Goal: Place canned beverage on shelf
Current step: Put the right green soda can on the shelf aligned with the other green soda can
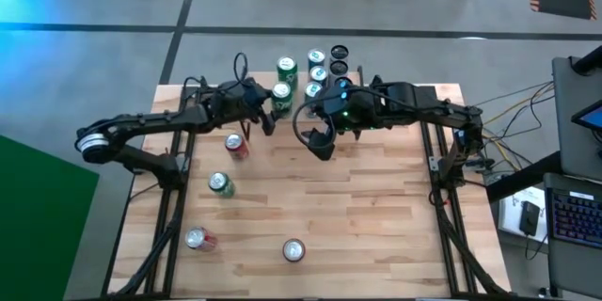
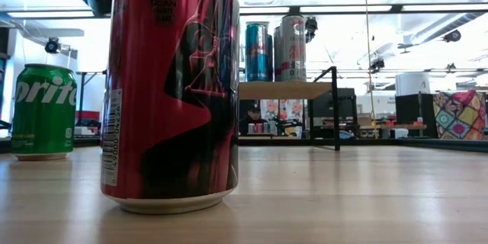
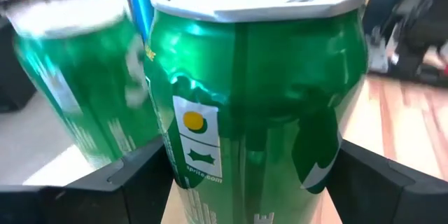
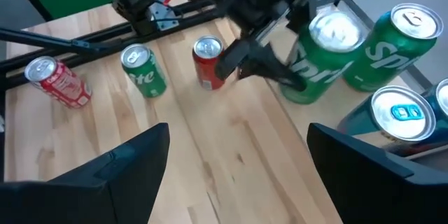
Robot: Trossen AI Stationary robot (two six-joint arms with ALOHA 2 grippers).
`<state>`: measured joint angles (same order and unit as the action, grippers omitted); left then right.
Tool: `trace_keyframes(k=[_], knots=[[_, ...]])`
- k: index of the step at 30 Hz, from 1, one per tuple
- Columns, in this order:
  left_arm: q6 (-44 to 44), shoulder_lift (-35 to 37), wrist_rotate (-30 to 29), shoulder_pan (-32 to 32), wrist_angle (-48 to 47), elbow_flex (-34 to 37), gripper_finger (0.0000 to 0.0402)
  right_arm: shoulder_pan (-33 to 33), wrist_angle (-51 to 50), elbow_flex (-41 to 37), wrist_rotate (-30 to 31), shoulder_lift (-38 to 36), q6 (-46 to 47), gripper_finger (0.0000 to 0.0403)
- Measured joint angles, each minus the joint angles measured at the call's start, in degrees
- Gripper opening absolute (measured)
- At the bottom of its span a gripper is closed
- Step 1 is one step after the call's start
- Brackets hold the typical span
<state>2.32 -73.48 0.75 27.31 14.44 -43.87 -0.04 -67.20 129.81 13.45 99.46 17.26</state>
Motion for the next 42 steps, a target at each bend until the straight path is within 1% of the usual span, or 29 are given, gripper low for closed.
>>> trace_keyframes(k=[3,9,13,16,21,24,36,42], knots=[[-0.22,-1.36,0.01,0.34,0.43,0.77,0.0297,-0.06,0.01,-0.43,0.11,0.0,0.22,0.0327],[-0.1,-4.94,0.0,0.97,4.39,0.69,0.0307,-0.08,0.0,-2.61,0.13,0.03,1.65,0.0327],[-2.53,-7.11,0.02,1.74,7.43,0.52,0.0316,-0.08,0.07,-3.24,0.14,0.04,2.34,0.0327],[-4.3,-8.34,0.01,2.58,7.09,-0.73,0.0322,-0.08,0.09,-3.29,0.15,0.04,2.51,0.0327],[-4.91,-9.83,-0.04,3.48,3.21,-4.03,0.0328,-0.12,0.11,-3.29,0.15,0.04,2.25,0.0327],[-3.77,-10.48,0.0,3.95,0.57,-6.0,0.0328,-0.39,0.11,-3.29,0.15,0.04,1.64,0.0327],[-4.47,-11.44,-0.16,6.84,-3.19,-9.07,0.0329,-0.86,0.02,-3.29,0.15,0.02,-1.3,0.0327],[-4.32,-11.21,2.75,6.82,-9.0,-11.72,0.033,-1.81,-0.02,-3.29,0.17,0.02,-1.9,0.0327]])
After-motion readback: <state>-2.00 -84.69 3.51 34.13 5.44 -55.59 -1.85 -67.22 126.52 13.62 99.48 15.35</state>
